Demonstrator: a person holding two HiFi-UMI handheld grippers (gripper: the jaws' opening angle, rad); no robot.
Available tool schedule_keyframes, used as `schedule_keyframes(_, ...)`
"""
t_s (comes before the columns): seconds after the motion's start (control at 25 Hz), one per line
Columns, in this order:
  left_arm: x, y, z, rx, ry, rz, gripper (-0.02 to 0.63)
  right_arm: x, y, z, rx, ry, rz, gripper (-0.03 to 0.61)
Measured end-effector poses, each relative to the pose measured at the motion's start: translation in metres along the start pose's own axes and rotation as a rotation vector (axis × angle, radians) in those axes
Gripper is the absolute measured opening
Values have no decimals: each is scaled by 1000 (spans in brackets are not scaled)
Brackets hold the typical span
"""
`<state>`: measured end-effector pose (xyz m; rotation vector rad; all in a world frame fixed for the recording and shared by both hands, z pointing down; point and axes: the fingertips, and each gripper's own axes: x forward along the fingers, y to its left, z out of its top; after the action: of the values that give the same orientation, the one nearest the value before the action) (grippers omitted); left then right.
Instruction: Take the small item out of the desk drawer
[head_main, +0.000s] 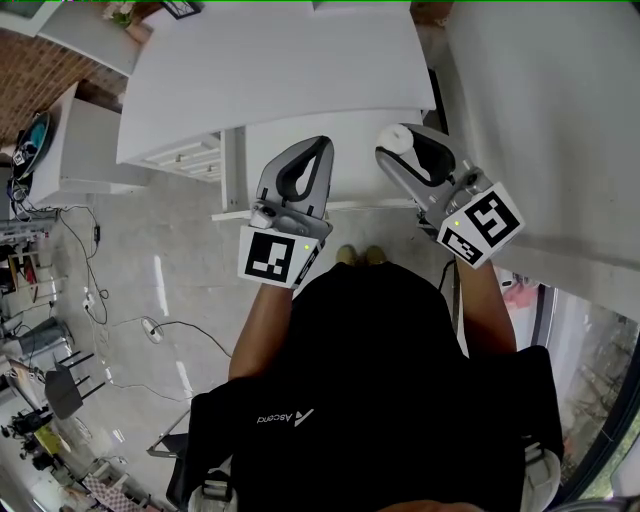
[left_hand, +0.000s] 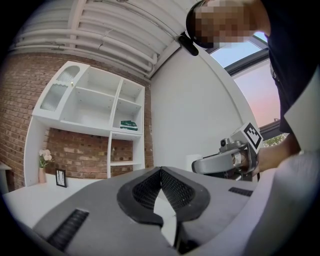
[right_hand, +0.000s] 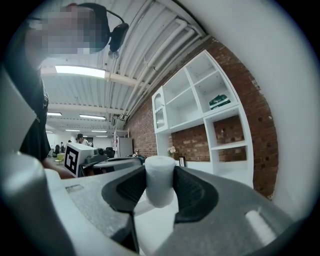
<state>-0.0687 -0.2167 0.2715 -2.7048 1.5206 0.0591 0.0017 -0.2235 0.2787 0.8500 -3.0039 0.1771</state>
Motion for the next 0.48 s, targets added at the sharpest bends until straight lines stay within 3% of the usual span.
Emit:
schedule_keyframes(0.12, -1, -7, 5, 1, -25, -7, -2, -6, 3, 3, -4, -7, 3, 166)
schedule_keyframes(0.48, -5, -6, -1, 4, 16, 5, -2, -6, 4, 8, -10, -15, 9, 165)
